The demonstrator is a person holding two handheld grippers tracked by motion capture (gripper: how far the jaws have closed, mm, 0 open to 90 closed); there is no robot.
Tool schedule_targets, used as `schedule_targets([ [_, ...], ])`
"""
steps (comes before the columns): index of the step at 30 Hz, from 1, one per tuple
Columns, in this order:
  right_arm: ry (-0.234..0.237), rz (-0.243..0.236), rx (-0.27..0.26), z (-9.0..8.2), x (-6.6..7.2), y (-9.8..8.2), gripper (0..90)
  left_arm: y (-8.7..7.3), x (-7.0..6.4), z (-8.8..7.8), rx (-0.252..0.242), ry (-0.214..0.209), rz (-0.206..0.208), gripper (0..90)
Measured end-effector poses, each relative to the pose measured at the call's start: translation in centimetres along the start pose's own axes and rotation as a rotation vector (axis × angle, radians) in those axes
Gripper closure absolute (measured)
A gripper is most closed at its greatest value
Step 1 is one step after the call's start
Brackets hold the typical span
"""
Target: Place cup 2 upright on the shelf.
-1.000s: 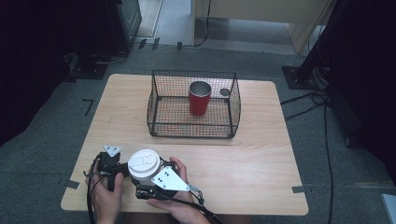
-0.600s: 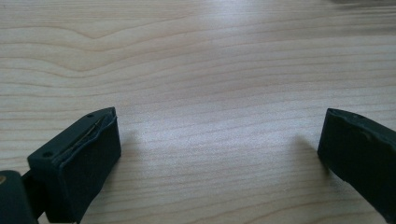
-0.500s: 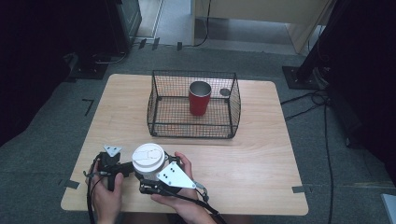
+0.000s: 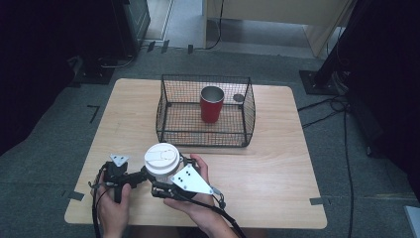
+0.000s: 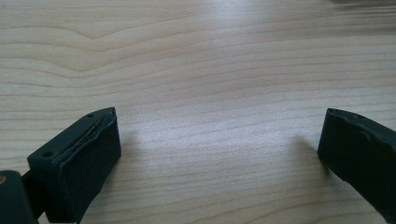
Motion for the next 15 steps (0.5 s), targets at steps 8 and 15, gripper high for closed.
schedule_targets([
  [8,-0.023,-0.015,-0.026,0.2,-1.3,1.6,16.2,0.0,0.0,0.0,-0.001,0.000,-0.002,0.1],
  [15,-0.059,-0.020,-0.047,0.4,-3.1,3.3,16.3,0.0,0.0,0.0,-0.001,0.000,0.000,0.1],
])
Point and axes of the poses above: each handheld gripper's, and its own axes: z roughly forward along the jaws, y roughly out of its top, x roughly to its left, the point moved 9 cm from there along z, roughly forward along the jaws, and after that the axes turned 9 degrees about -z, right-handed, at the moved point
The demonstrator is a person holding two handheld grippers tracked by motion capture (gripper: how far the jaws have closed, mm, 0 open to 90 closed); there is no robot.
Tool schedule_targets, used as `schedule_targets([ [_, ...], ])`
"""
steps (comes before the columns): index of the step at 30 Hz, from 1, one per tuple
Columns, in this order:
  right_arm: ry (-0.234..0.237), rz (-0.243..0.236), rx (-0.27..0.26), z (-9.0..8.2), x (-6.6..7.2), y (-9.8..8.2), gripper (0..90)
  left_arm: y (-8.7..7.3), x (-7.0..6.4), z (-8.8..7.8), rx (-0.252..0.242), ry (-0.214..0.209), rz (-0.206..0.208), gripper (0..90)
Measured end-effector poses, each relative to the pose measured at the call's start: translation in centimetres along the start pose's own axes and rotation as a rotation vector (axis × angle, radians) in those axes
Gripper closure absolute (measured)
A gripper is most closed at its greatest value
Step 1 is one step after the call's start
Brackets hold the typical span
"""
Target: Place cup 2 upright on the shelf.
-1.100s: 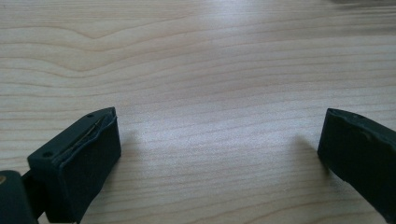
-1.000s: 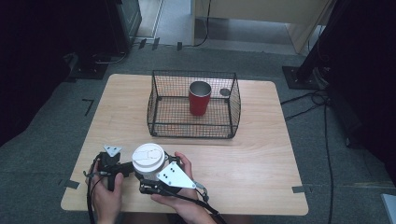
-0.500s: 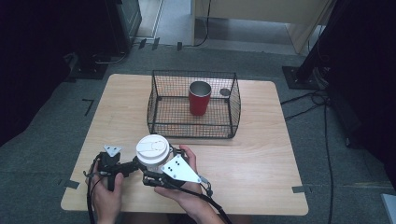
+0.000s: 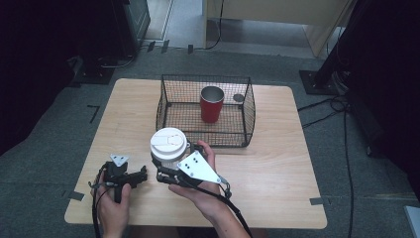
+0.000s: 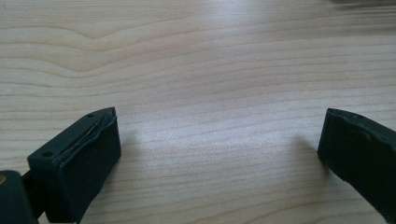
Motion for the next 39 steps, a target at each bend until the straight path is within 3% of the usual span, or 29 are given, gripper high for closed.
schedule_targets([
  [17,-0.076,-0.043,-0.026,1.5,-4.3,2.7,16.2,0.0,0.0,0.0,-0.002,0.001,-0.001,0.1],
  [28,-0.125,-0.012,-0.042,3.3,-7.6,4.4,16.2,0.0,0.0,0.0,-0.001,0.000,-0.004,0.0],
  [39,-0.150,0.007,-0.053,5.4,-9.2,4.9,16.2,0.0,0.0,0.0,-0.002,0.000,-0.004,0.1],
])
Point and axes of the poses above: each handheld gripper's, and its own axes: z roughly forward along the jaws, y roughly out of its top, x roughly to its left, the point moved 9 cm from there along z, roughly forward along the jaws, and after that the axes turned 9 degrees about -z, right-handed, at the moved point
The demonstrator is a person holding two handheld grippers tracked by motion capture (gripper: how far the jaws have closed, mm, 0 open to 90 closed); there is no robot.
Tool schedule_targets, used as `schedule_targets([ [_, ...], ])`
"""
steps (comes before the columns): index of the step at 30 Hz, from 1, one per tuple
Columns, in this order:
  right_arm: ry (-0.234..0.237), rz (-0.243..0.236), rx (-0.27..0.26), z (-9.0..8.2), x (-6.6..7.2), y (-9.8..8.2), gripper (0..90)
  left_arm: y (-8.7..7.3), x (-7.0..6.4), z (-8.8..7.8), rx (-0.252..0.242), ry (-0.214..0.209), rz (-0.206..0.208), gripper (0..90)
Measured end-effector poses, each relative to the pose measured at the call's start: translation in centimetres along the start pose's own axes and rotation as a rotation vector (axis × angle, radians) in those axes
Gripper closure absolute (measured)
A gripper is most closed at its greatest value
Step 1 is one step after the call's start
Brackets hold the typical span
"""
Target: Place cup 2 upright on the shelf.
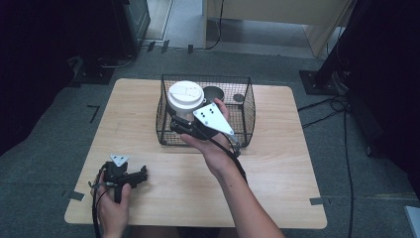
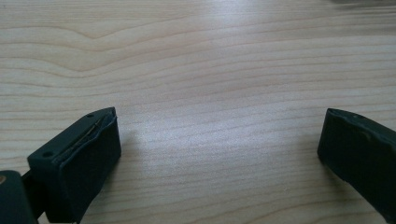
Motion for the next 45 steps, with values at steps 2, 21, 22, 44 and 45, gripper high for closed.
schedule_targets([
  [2,-0.007,-0.007,0.003,0.6,-0.2,-0.2,16.2,0.0,0.0,0.0,0.000,0.000,0.000,0.1],
  [21,-0.050,-0.041,0.059,5.6,-1.5,-4.4,16.3,0.0,0.0,0.0,-0.001,0.001,0.003,0.1],
  [22,-0.055,-0.037,0.065,5.8,-1.6,-4.7,16.3,0.0,0.0,0.0,-0.001,0.002,0.003,0.1],
  [44,-0.046,-0.021,0.126,10.0,-3.5,-8.1,16.3,0.0,0.0,0.0,0.001,0.002,0.003,0.1],
  [45,-0.038,-0.025,0.129,10.2,-3.3,-8.2,16.3,0.0,0.0,0.0,0.000,0.002,0.002,0.1],
])
Point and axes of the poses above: each handheld gripper's, and its own axes: z roughly forward along the jaws, y roughly out of its top, x roughly to its left, the point moved 9 cm from there along z, roughly forward along the jaws, and after that the axes turned 9 degrees about -z, right-handed, at the moved point
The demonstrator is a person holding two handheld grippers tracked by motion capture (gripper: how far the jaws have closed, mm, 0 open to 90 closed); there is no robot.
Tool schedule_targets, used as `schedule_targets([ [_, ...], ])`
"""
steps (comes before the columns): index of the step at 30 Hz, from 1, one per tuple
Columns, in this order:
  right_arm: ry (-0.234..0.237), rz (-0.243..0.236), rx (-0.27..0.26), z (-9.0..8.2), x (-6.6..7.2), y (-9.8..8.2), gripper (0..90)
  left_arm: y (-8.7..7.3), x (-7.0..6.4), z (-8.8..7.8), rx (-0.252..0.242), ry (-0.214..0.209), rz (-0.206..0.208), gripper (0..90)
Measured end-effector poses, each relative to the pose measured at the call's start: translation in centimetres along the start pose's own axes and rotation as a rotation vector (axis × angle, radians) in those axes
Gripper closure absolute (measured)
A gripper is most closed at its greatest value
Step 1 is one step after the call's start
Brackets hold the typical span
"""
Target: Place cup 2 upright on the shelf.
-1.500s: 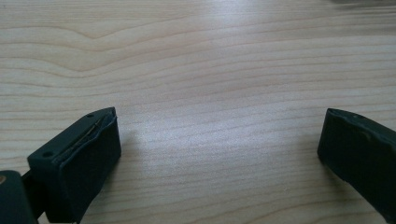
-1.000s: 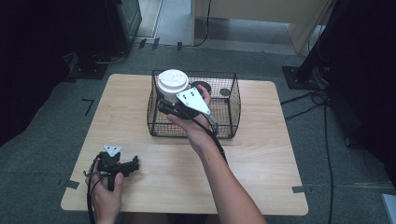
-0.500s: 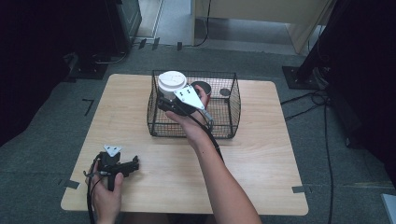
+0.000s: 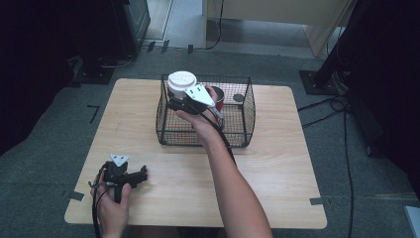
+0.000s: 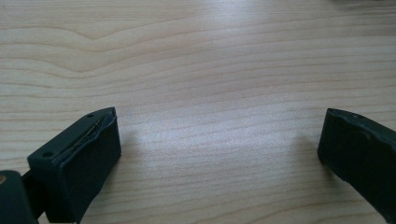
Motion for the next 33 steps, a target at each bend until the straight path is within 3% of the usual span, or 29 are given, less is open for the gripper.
schedule_targets([
  [8,0.025,-0.015,0.042,1.5,1.0,-1.6,16.3,0.0,0.0,0.0,0.002,0.000,0.003,0.1],
  [19,0.017,-0.035,0.127,3.2,0.8,-4.2,16.2,0.0,0.0,0.0,0.002,0.000,0.003,0.1],
  [28,0.027,-0.085,0.190,3.6,0.7,-6.1,16.2,0.0,0.0,0.0,0.001,0.000,0.002,0.1],
  [33,0.041,-0.082,0.197,3.4,0.6,-6.1,16.1,0.0,0.0,0.0,0.001,0.000,0.003,0.1],
])
Point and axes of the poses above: each handheld gripper's, and its own axes: z roughly forward along the jaws, y roughly out of its top, x roughly to its left, the point moved 9 cm from there along z, roughly forward along the jaws, and after that the axes turned 9 degrees about -z, right-handed, at the moved point
